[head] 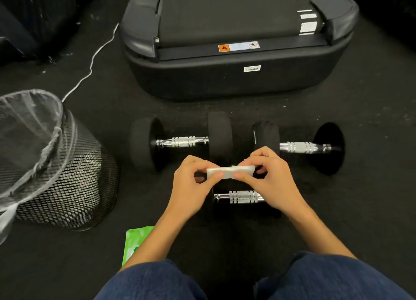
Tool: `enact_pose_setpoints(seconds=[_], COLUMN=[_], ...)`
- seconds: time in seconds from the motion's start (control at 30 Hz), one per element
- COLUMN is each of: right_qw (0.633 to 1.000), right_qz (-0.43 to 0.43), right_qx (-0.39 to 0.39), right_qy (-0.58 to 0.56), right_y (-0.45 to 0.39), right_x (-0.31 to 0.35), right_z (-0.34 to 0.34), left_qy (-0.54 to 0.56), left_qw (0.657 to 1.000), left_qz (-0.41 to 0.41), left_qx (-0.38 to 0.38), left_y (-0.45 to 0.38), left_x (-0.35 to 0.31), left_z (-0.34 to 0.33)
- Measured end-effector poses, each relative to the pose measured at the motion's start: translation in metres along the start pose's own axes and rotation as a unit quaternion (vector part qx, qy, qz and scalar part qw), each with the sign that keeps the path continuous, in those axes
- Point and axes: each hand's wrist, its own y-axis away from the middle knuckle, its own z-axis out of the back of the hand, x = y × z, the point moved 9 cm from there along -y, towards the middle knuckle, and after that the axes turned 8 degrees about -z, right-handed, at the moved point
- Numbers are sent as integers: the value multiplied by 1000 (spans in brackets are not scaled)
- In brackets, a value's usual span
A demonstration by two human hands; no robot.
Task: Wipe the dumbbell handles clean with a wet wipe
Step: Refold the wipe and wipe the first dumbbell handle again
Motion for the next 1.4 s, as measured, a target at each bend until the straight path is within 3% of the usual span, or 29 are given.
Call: enact_pose_setpoints(seconds=[0.1,0.2,0.27,0.33,0.43,0.5,0.63,0.73,0.8,0.87,1.0,1.2,1.4], right_qw=[987,939,901,877,876,875,915,985,998,990,925,848,879], right_qz=[-62,-115,-147,-174,-190,-197,-193,-82,6,74,171,289,238], right_qx=[61,174,219,207,180,195,192,108,55,53,104,74,65], right_qy=[-132,-274,-344,-398,-406,-397,-297,-106,2,104,322,437,407], right_y=[-7,-6,-7,-15,-27,-33,-59,-92,-112,-127,-136,-99,-129], right_x=[-9,-1,7,9,11,15,23,44,64,75,72,55,64], right_z=[-9,-34,-53,-67,-88,-104,-134,-140,-144,-161,-221,-226,-224], left_qy=[133,193,165,131,2,-130,-287,-334,-368,-391,-433,-447,-467], left_qw=[988,976,984,990,993,977,936,933,923,913,893,885,873], left_qz=[71,97,66,46,7,-55,-94,-37,-17,-16,-26,-29,-35], left_qx=[23,40,15,-39,-120,-162,-179,-130,-113,-116,-117,-124,-135], left_y=[0,0,-6,-16,-33,-44,-74,-94,-97,-97,-96,-95,-96], left_x=[11,15,13,18,29,29,46,80,94,96,96,99,98], left_z=[-4,-6,6,27,68,95,124,121,118,117,115,115,114])
